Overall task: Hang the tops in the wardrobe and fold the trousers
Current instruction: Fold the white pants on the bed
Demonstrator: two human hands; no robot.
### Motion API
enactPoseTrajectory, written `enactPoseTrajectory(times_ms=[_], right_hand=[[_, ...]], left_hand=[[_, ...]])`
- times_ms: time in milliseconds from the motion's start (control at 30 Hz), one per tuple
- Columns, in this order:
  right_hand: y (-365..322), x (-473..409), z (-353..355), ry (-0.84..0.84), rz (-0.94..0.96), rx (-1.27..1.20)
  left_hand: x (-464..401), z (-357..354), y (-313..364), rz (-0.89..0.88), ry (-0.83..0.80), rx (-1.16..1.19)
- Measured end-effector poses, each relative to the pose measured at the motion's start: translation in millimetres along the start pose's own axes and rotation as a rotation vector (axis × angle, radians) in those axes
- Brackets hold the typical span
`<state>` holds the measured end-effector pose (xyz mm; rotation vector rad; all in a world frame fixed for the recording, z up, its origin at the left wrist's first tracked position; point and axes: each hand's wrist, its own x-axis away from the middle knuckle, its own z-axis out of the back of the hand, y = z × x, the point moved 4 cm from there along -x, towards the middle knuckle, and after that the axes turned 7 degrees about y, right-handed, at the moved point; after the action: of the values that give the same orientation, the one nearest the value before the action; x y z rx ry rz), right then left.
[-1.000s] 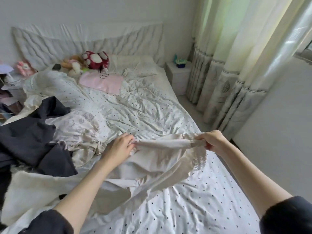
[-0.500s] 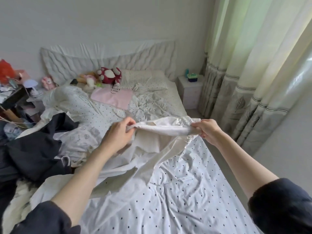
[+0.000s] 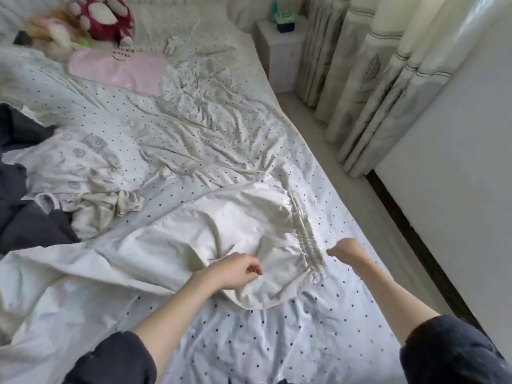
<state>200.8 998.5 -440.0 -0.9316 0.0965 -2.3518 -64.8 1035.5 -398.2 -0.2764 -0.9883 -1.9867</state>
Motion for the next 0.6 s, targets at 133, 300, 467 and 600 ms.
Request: enactPoseTrajectory(times_ms=[133,300,467,600], right_hand=[[-5,8,-25,0.036,0.055,0.091],[-78,-2,-42,0.194,0.358,0.173],[-174,-24,-74,0.299,0.685,0.206],[-246,-33,-107,0.321,0.927,0.233]], left_hand=[[-14,11,-42,0.053,0.16,-0.005],[-33,49,-118,0.096,0.446,-0.047],[-53,82,-186,0.214,0.629,-0.115],[-69,96,-235,0.294,0.519,-0.111]])
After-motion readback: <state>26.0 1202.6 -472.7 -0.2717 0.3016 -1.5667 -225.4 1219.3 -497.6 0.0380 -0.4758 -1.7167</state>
